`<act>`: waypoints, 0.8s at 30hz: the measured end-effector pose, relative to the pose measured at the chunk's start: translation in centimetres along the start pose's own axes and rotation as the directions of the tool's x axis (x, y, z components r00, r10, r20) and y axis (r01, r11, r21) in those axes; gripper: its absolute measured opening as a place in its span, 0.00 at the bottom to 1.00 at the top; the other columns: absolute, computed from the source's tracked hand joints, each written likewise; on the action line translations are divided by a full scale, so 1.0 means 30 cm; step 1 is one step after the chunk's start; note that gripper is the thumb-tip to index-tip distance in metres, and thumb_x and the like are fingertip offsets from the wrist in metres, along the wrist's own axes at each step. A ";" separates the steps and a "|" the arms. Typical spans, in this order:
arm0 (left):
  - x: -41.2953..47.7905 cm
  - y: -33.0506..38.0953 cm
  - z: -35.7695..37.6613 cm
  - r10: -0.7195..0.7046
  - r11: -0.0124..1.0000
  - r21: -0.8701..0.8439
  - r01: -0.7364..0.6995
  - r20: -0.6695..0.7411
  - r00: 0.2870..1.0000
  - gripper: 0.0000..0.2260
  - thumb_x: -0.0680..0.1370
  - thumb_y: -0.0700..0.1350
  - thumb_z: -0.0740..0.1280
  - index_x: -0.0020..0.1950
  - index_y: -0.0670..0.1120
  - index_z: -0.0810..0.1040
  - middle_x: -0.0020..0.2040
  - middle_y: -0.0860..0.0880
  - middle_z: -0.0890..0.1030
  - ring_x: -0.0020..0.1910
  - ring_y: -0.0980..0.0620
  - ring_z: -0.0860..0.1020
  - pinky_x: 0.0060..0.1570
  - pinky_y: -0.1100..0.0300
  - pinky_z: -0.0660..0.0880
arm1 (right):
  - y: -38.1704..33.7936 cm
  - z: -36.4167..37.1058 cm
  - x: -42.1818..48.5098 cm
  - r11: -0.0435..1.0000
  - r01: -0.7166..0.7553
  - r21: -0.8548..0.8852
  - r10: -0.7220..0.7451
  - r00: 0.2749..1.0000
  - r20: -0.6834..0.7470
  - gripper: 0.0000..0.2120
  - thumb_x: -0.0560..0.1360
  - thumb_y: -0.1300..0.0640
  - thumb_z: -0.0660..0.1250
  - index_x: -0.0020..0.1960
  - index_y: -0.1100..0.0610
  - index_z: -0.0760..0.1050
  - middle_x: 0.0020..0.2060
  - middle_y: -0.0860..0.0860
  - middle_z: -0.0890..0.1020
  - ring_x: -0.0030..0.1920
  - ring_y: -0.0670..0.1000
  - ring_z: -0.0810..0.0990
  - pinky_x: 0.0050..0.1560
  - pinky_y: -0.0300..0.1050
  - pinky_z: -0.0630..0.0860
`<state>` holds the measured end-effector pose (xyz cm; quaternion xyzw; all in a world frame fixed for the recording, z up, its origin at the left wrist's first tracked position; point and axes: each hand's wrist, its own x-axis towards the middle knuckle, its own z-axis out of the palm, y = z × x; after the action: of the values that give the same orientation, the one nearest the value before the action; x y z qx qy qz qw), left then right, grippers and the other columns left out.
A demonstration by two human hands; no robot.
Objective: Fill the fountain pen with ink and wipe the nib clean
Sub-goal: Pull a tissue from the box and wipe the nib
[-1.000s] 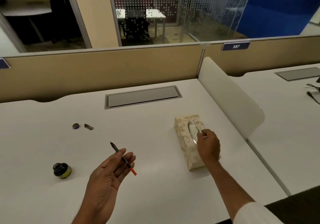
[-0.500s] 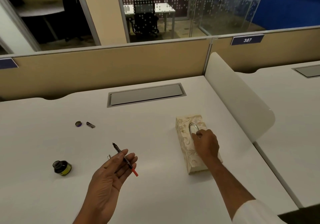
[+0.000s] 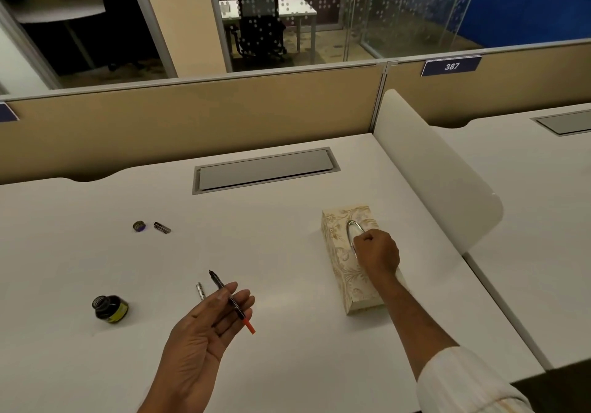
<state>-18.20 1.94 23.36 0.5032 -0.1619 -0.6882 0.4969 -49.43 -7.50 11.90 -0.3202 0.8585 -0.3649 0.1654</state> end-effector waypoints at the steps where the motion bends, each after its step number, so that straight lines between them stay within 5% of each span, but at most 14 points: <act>1: 0.000 -0.001 0.000 -0.002 1.000 -0.002 0.002 0.000 1.000 0.11 0.82 0.37 0.64 0.58 0.33 0.81 0.52 0.34 0.87 0.49 0.39 0.88 0.44 0.53 0.86 | 0.005 0.002 -0.002 1.000 0.008 0.013 -0.008 1.000 -0.004 0.09 0.71 0.61 0.64 0.34 0.60 0.79 0.33 0.55 0.82 0.35 0.58 0.78 0.34 0.42 0.67; 24: 0.012 -0.043 0.011 -0.036 0.999 -0.001 0.036 -0.005 0.999 0.10 0.81 0.35 0.63 0.56 0.32 0.81 0.47 0.33 0.87 0.42 0.40 0.88 0.43 0.50 0.86 | 0.051 0.018 -0.037 0.964 0.195 0.180 -0.173 0.976 -0.133 0.08 0.73 0.63 0.67 0.35 0.57 0.73 0.35 0.52 0.78 0.37 0.56 0.77 0.35 0.48 0.73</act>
<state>-19.16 2.14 22.38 0.5076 -0.1514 -0.6960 0.4848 -48.98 -6.22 10.47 -0.3595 0.7939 -0.4777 0.1104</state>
